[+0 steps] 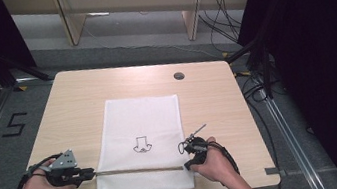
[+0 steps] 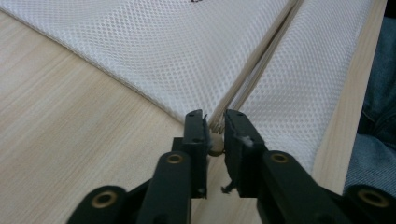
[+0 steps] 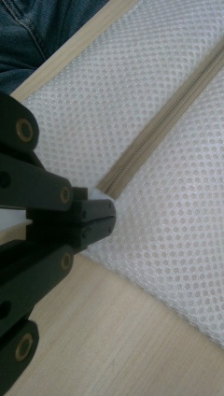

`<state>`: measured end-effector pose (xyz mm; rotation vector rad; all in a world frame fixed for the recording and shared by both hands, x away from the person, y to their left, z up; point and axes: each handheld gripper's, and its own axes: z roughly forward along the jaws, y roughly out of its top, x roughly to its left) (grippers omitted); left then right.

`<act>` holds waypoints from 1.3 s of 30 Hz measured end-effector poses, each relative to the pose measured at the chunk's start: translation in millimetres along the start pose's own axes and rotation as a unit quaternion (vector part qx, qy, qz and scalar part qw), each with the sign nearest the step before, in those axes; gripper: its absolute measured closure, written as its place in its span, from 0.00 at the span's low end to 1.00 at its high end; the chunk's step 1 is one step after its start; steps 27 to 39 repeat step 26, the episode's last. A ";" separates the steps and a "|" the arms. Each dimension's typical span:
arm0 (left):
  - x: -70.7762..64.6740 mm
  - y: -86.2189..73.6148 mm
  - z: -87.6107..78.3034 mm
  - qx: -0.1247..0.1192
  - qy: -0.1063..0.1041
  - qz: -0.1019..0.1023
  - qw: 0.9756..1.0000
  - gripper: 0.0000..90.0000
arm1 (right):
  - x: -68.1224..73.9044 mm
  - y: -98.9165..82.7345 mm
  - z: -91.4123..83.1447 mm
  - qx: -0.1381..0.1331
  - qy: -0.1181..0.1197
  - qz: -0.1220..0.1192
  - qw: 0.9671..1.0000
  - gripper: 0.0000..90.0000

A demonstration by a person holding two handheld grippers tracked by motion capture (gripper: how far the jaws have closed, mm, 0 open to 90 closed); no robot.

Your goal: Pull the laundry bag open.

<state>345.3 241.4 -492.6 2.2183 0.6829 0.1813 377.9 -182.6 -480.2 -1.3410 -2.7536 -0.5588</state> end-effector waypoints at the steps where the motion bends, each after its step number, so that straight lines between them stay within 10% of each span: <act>1: -1.0 -0.6 0.0 -0.008 0.001 -0.014 1.000 0.86 | 0.0 0.0 0.0 0.000 0.000 0.000 1.000 1.00; 8: -0.7 8.7 -4.7 -0.084 0.030 -0.055 0.994 0.63 | 0.5 -1.7 -0.7 -0.007 -0.002 -0.007 1.000 0.98; 17: 3.6 23.4 8.0 -0.108 0.053 -0.118 0.986 0.46 | 3.3 -1.9 -9.8 -0.028 -0.010 -0.020 0.999 0.84; 39: 3.7 18.5 12.3 -0.091 0.079 -0.099 0.988 0.42 | 3.7 -2.6 -16.0 -0.049 -0.017 -0.017 0.998 0.77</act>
